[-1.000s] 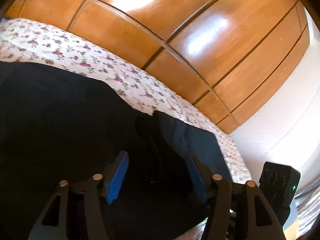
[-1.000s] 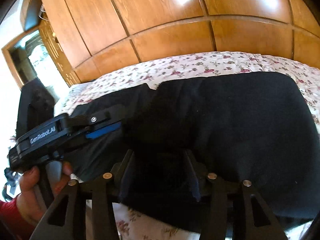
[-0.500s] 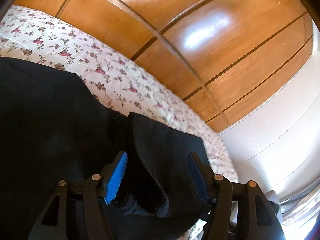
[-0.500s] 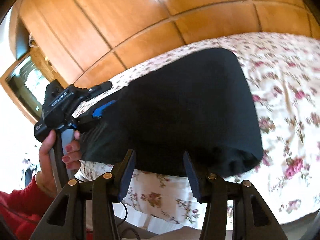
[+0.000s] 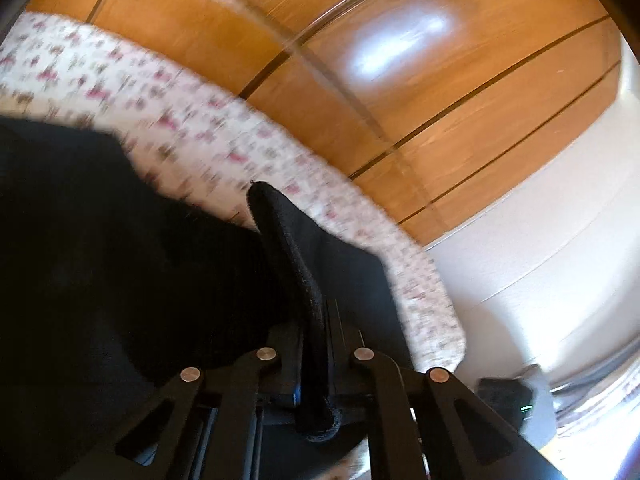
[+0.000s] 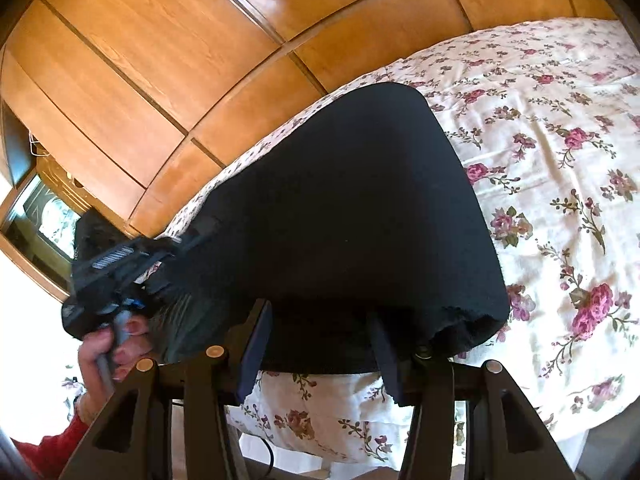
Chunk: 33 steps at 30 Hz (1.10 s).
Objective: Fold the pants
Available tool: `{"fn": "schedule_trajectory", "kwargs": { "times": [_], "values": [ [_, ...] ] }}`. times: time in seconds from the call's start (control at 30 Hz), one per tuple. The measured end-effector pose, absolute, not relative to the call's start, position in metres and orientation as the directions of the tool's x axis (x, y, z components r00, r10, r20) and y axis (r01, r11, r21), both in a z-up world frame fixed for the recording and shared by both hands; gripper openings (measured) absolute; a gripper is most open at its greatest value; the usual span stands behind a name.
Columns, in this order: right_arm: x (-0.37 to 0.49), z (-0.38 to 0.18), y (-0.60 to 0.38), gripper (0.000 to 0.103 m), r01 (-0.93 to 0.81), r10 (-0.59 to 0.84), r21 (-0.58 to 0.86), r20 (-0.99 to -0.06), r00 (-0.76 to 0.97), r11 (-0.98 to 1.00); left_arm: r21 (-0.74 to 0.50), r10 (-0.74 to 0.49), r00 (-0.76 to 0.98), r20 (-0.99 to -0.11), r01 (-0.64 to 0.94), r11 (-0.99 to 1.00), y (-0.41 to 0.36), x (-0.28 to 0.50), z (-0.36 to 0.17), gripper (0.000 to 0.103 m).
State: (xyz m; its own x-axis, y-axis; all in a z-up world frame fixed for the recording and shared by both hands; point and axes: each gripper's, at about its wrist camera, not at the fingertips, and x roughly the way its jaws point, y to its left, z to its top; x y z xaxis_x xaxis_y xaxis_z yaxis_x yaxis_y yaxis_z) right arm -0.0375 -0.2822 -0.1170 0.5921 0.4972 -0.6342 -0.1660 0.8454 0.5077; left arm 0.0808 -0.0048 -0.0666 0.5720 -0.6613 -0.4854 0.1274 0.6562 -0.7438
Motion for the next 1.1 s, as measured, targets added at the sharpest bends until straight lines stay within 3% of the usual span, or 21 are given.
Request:
{"fn": "schedule_trajectory", "kwargs": {
  "times": [0.13, 0.53, 0.6, 0.73, 0.93, 1.1],
  "values": [
    [-0.039, -0.114, -0.285, 0.051, -0.162, 0.501, 0.52, -0.619, 0.605, 0.839, -0.782, -0.704, 0.603, -0.374, 0.203, 0.589, 0.0, 0.077, -0.025, 0.007],
    [-0.045, -0.098, -0.289, 0.049, -0.139, 0.416, 0.448, -0.611, 0.673, 0.883, -0.788, -0.742, 0.615, -0.268, 0.303, 0.536, -0.004, 0.072, 0.028, 0.007],
    [-0.042, -0.103, -0.298, 0.038, -0.095, 0.397, 0.456, -0.63, 0.667, 0.885, -0.762, -0.733, 0.61, -0.302, 0.307, 0.57, -0.007, 0.075, 0.027, 0.007],
    [-0.038, -0.109, -0.312, 0.039, -0.052, 0.432, 0.537, -0.615, 0.66, 0.842, -0.723, -0.668, 0.626, -0.402, 0.231, 0.651, -0.001, 0.072, 0.004, 0.007],
    [-0.037, -0.11, -0.315, 0.039, -0.048, 0.43, 0.535, -0.619, 0.657, 0.844, -0.726, -0.613, 0.561, -0.556, 0.032, 0.687, 0.024, 0.086, -0.07, 0.009],
    [-0.038, -0.11, -0.311, 0.04, -0.055, 0.423, 0.52, -0.622, 0.659, 0.852, -0.621, -0.509, 0.536, -0.673, -0.036, 0.783, 0.027, 0.08, -0.102, 0.036]
  ]
}}
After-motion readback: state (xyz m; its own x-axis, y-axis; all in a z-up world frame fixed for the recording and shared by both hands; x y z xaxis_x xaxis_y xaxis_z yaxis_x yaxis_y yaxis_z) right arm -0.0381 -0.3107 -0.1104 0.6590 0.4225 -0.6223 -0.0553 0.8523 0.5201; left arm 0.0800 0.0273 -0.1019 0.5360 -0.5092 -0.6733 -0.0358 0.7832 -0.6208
